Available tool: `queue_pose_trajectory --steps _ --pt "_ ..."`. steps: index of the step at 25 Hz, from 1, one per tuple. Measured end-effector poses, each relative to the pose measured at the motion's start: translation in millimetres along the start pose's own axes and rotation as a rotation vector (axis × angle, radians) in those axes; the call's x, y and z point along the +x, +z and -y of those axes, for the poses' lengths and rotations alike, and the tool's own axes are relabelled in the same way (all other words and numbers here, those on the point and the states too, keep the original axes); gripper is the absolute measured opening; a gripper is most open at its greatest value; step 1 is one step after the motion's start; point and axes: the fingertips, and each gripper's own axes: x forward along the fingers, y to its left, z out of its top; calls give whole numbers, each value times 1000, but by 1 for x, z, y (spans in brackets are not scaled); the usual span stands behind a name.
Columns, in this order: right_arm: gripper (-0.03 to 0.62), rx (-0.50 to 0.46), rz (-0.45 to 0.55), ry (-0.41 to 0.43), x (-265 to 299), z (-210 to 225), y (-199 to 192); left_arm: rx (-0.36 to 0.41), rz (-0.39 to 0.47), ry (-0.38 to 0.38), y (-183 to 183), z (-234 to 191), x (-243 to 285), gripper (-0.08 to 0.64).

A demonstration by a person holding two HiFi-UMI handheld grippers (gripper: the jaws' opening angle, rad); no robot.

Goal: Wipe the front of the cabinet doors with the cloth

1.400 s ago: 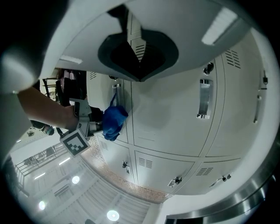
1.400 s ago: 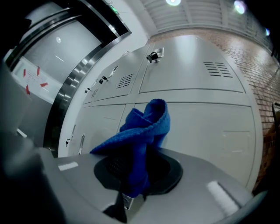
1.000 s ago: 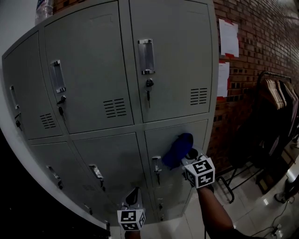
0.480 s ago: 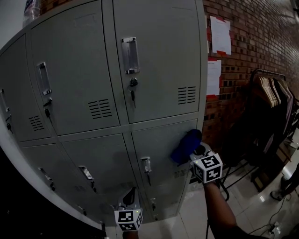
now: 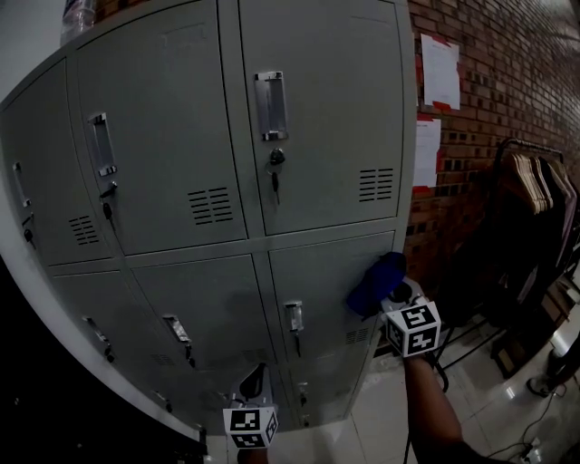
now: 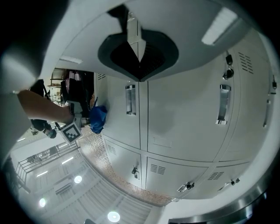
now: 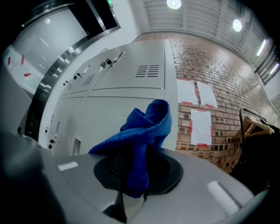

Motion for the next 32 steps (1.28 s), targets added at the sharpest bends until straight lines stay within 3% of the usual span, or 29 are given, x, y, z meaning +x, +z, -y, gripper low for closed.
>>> queue_pose_trajectory --steps 10,13,24,32 --pt "77 -78 -41 301 23 -185 -29 14 0 16 3 -23 -18 17" --pt "77 -129 -72 327 34 -216 -38 15 1 24 4 -30 -25 17" --pt "77 -110 -94 354 39 -207 -41 9 -11 24 -2 -38 -25 17" --pt "75 -82 -111 284 28 -154 -52 5 -11 -6 -4 -19 -9 17"
